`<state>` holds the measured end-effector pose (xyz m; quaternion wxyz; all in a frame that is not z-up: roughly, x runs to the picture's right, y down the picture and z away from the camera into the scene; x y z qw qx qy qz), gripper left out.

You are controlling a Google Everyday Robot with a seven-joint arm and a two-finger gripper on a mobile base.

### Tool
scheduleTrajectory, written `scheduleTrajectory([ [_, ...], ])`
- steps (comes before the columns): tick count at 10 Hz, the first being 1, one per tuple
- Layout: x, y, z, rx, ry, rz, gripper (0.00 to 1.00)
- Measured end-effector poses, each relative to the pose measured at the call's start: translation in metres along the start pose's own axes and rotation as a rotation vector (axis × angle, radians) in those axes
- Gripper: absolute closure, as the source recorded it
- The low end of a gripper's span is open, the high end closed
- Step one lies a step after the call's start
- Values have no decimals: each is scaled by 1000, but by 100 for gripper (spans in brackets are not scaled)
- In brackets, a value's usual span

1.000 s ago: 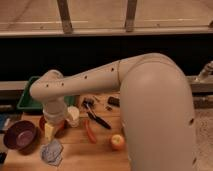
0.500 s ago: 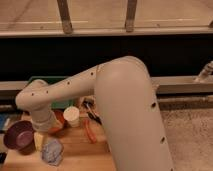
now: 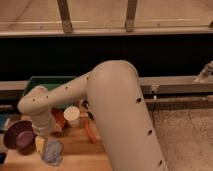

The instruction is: Place towel in purple bowl

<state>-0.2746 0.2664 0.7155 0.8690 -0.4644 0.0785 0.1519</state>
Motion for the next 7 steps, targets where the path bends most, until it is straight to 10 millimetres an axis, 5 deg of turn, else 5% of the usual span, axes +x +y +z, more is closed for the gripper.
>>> scheduleTrajectory([
  [4, 11, -9, 17, -26, 0, 20, 24],
  [7, 22, -4, -17, 26, -60, 32, 24],
])
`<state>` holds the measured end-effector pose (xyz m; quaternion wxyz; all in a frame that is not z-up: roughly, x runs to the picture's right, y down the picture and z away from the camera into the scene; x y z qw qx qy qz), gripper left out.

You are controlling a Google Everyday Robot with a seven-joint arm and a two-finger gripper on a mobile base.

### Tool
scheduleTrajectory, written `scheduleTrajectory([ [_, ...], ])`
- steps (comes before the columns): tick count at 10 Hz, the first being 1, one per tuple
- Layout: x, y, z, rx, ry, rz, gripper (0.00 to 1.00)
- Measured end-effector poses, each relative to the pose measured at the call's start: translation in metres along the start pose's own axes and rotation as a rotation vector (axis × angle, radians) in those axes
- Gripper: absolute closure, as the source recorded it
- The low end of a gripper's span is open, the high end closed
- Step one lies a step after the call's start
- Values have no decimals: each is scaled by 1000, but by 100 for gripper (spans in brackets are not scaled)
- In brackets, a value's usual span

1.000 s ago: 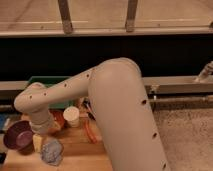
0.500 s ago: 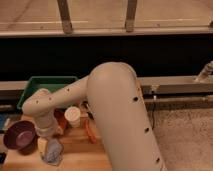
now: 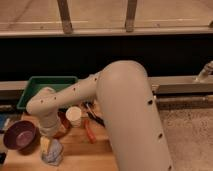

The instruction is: Place towel in purple bowl

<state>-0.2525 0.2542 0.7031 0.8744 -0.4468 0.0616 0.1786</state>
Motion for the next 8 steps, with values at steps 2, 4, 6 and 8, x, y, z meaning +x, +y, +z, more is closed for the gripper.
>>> scheduleTrajectory([
  [2, 6, 8, -40, 37, -51, -3, 24],
  [4, 9, 17, -64, 49, -68, -3, 24],
  [6, 14, 19, -70, 34, -61, -2, 24],
  [8, 12, 19, -58, 10, -63, -7, 24],
])
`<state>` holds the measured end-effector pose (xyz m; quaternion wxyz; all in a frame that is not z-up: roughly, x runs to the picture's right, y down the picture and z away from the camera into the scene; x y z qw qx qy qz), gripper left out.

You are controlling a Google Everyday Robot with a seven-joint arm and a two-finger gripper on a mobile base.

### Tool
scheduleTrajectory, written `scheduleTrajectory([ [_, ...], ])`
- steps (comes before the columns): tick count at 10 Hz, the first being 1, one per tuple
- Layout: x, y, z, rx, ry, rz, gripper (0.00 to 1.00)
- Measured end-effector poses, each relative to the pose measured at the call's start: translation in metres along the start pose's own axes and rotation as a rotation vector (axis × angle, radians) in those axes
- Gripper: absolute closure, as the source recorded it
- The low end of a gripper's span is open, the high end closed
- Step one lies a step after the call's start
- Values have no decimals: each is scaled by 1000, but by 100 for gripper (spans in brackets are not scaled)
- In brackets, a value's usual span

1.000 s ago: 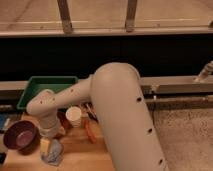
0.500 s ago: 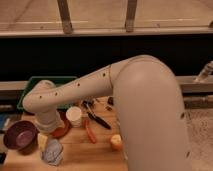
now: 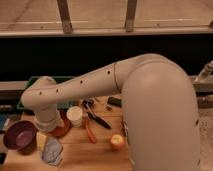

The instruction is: Place towel in purple bowl

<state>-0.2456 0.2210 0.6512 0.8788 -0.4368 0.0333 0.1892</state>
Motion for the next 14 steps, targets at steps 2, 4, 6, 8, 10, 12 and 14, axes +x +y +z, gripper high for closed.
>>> scheduleTrajectory([
  [2, -7, 2, 21, -15, 0, -26, 24],
  [4, -4, 0, 21, -12, 9, -23, 24],
  [6, -6, 2, 22, -13, 10, -32, 24],
  [8, -17, 5, 35, -34, 13, -66, 24],
  [10, -27, 7, 61, -70, 20, -98, 24],
  [12, -30, 8, 85, -121, 33, -115, 24],
  [14, -30, 8, 104, -163, 45, -118, 24],
])
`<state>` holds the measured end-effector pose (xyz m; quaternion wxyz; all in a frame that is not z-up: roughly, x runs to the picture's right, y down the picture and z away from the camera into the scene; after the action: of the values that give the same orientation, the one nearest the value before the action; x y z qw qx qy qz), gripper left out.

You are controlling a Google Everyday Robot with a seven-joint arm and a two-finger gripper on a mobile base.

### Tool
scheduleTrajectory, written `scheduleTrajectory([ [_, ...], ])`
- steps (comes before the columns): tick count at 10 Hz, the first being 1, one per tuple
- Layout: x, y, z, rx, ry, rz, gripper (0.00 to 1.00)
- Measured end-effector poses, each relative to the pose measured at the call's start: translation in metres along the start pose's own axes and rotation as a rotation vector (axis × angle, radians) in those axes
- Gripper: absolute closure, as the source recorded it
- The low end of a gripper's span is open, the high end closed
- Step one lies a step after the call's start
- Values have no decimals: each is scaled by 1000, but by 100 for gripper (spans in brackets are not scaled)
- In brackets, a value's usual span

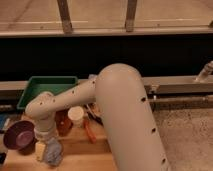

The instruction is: Place towel in purple bowl

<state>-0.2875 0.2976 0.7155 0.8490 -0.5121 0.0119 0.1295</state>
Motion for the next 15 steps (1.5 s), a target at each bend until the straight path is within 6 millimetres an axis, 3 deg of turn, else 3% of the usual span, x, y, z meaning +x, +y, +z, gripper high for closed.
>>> scheduleTrajectory([
  [4, -6, -10, 28, -46, 9, -14, 26],
  [11, -6, -5, 28, -30, 24, -47, 94],
  [13, -12, 11, 35, -8, 33, -100, 100],
  [15, -9, 9, 34, 4, 36, -106, 100],
])
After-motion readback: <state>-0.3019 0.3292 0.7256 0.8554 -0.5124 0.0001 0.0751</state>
